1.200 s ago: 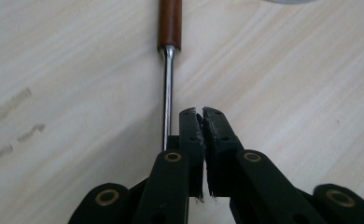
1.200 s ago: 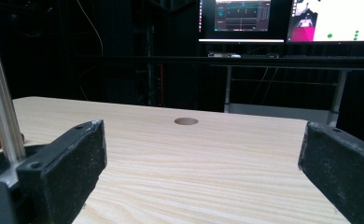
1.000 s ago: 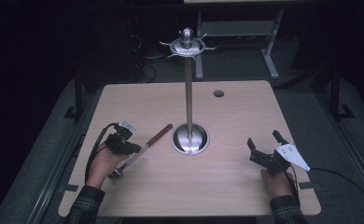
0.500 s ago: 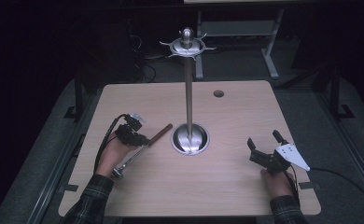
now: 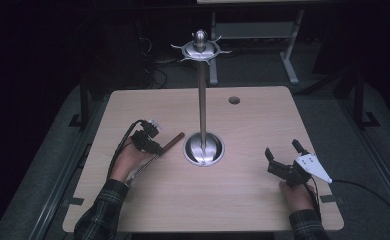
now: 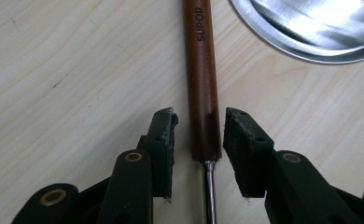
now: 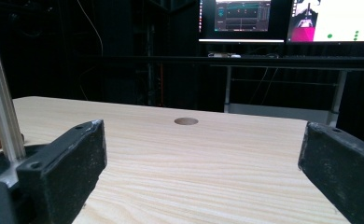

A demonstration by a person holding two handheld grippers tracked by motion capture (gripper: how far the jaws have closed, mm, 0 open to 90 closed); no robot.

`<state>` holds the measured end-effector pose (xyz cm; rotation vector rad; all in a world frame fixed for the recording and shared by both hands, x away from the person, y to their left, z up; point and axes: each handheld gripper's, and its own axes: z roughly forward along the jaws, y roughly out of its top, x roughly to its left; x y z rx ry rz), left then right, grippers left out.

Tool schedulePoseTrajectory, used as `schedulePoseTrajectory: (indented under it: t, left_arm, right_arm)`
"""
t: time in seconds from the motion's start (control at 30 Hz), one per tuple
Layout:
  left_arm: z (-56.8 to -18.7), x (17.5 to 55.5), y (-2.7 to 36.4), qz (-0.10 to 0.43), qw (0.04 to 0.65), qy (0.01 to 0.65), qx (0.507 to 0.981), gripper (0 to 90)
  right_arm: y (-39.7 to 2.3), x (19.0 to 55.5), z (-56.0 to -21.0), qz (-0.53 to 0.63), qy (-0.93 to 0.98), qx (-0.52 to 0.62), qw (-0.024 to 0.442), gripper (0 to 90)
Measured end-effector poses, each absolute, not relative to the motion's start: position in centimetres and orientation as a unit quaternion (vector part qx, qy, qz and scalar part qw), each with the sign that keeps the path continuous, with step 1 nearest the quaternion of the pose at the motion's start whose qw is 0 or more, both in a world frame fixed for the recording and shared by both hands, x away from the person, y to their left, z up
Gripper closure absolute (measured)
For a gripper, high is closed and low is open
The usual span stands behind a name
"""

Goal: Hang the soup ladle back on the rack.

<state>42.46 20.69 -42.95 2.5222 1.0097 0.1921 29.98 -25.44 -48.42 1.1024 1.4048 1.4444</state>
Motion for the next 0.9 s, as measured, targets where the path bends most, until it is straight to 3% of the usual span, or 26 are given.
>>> schedulePoseTrajectory:
  t: [0.5,0.9]
  left_arm:
    - [-43.9,43.1,19.4,0.065,0.166,0.362,0.915,68.8]
    - [-43.9,42.9,19.4,0.065,0.166,0.373,0.911,74.1]
  right_arm:
    - [-25.5,30.0,-48.4,0.574,0.558,0.437,0.41,0.2]
    - [-25.5,30.0,-48.4,0.574,0.558,0.437,0.41,0.2]
